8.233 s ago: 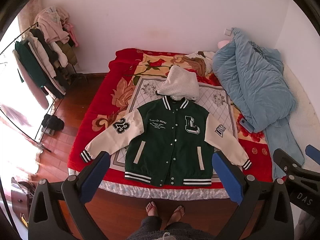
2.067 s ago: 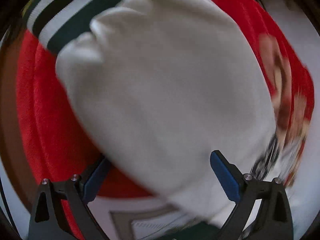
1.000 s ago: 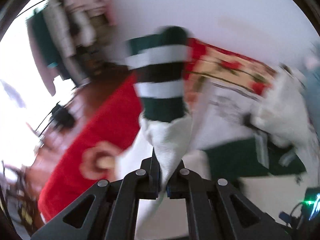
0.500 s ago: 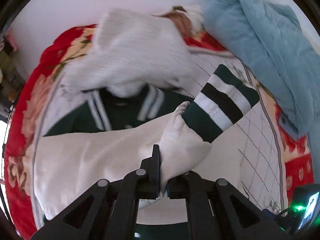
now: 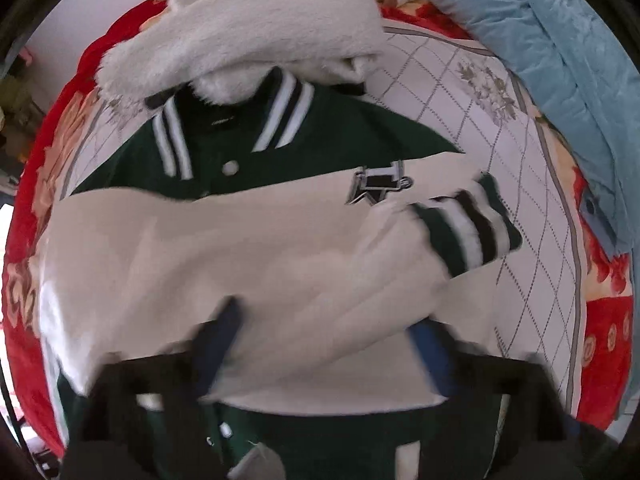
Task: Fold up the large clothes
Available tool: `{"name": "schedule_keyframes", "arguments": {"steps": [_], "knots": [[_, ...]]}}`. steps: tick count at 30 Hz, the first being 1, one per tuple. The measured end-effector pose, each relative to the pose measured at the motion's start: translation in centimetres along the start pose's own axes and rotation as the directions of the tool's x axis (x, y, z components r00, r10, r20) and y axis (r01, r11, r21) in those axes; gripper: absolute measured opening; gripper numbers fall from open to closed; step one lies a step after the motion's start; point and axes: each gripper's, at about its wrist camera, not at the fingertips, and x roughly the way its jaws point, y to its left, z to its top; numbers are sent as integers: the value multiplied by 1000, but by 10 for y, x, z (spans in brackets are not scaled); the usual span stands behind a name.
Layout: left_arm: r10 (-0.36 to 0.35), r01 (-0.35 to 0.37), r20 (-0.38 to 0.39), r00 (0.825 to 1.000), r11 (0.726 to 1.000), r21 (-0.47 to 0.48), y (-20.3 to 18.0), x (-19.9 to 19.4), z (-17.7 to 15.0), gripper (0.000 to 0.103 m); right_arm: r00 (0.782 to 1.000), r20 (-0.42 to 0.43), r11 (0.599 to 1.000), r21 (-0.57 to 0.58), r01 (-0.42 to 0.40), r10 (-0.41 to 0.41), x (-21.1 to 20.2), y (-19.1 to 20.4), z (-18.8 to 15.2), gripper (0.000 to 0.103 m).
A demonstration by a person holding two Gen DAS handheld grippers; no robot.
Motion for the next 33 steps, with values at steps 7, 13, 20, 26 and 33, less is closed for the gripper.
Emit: {"name": "schedule_keyframes", "arguments": {"steps": [7, 13, 20, 26, 33], "knots": [[90, -94, -35, 995, 984, -151, 53, -38, -28, 103, 992, -45, 991, -57, -120, 118, -28, -1, 13, 77], [238, -249, -80, 968, 948, -198, 97, -18, -35, 103, 986, -72, 973, -166, -160, 150, -23, 41, 38, 80], [310, -333, -131, 942, 915, -228, 136, 27, -26, 103, 989, -67, 955, -259, -147, 134, 25, 109, 79, 80], [321, -352, -165, 933, 908, -225, 149, 47, -23, 103, 992, -115, 962, -264, -72, 43, 66, 137, 95, 72], [297, -331, -168, 940, 915, -230, 149, 40, -22, 103, 997, -36, 968, -239, -82, 75, 53, 132, 88, 2]]}}
